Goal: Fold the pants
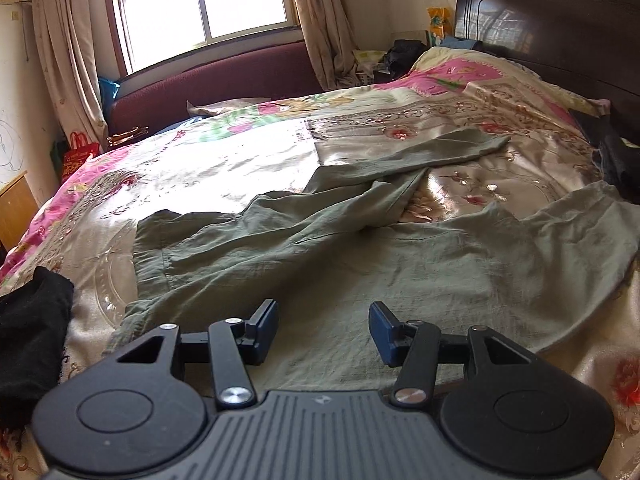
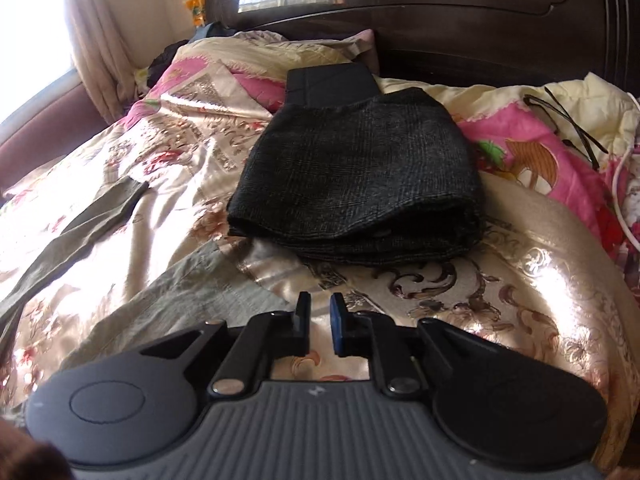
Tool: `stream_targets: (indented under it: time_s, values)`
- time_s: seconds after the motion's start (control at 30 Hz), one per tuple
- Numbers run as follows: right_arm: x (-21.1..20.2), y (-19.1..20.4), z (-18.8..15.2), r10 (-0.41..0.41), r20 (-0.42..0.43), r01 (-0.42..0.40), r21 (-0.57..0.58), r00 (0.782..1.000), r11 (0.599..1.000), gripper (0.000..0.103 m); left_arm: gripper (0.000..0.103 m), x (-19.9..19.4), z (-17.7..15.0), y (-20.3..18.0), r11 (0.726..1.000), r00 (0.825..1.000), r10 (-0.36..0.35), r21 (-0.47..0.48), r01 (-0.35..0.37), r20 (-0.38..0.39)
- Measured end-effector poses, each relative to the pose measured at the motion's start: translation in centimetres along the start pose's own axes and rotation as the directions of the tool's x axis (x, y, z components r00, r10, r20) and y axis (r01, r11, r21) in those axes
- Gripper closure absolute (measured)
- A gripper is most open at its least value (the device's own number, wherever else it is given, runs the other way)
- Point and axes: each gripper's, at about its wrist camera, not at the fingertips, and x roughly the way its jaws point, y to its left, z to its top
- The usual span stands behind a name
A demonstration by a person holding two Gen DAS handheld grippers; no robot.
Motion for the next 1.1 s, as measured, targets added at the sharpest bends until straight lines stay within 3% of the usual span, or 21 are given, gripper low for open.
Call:
stream_targets:
  time_s: [0.03,0.1,0.13,0.23,0.33,0.37,0.43,0.57,0.7,0.83,0.9,1.0,1.1]
  values:
    - [-0.3,0.4,-0.1,0.026,-0.007,-0.027,-0.021,1.000,0.999,0.074,0.038,0.1,0.0,0.1,1.000,1.000,-0.004,-0.007,0.004,-0.005]
    - [-0.2,1.2,-0.4,0.079,-0.011,-0.079,-0.012,0.997,0.997,0.032,0.038,0.5,-0.1,0.2,1.000,1.000,-0.002,-0.013,0.002,-0.017]
    - [0.3,1.7,-0.4,0.110,-0.018,-0.110,0.003,0.994,0.994,0.028,0.038,0.6,-0.2,0.3,1.000,1.000,0.000,-0.011,0.000,-0.023]
    - [2.0,2.8,-0.7,0.115,-0.033,-0.113,0.033,0.993,0.993,0.032,0.038,0.7,-0.2,0.4,1.000,1.000,0.005,-0.005,-0.005,-0.029]
    - [3.9,3.4,-0.9,0.036,-0.069,-0.035,0.014,0.997,0.999,0.070,0.038,0.9,-0.2,0.5,1.000,1.000,0.007,-0.005,-0.007,-0.029]
    - [4.2,3.2,-0.9,0.026,-0.076,-0.025,0.004,0.997,1.000,0.087,0.038,1.0,-0.1,0.6,1.000,1.000,0.009,-0.005,-0.009,-0.029]
    - [4.4,2.5,-0.8,0.043,-0.091,-0.043,-0.002,0.995,0.999,0.093,0.038,1.4,0.2,0.9,1.000,1.000,0.009,-0.014,-0.009,-0.024]
    - [3.9,2.0,-0.7,-0.014,-0.087,0.008,-0.061,0.996,0.998,0.095,0.038,2.2,0.5,2.0,0.999,1.000,0.023,-0.032,-0.023,-0.014]
    - [2.6,2.6,-0.5,-0.058,-0.090,0.048,-0.112,0.994,0.993,0.082,0.038,2.7,0.4,3.9,0.998,0.999,0.047,-0.048,-0.048,-0.012]
    - [-0.3,4.2,-0.4,-0.096,0.000,0.095,-0.149,0.995,0.984,0.072,0.037,2.8,0.3,6.2,0.995,0.997,0.081,-0.050,-0.081,-0.001]
    - [-1.3,6.0,-0.1,-0.053,0.017,0.055,-0.198,0.998,0.979,0.069,0.035,3.1,0.6,7.8,0.994,0.996,0.094,-0.059,-0.094,0.004]
    - [-1.1,10.7,0.3,0.064,-0.029,-0.070,-0.286,0.998,0.956,0.062,0.033,4.0,1.7,10.7,0.988,0.991,0.136,-0.071,-0.134,0.019]
    - [0.2,17.0,0.0,0.187,-0.090,-0.207,-0.379,0.978,0.902,0.059,0.027,5.8,3.2,13.9,0.980,0.983,0.179,-0.089,-0.176,0.029]
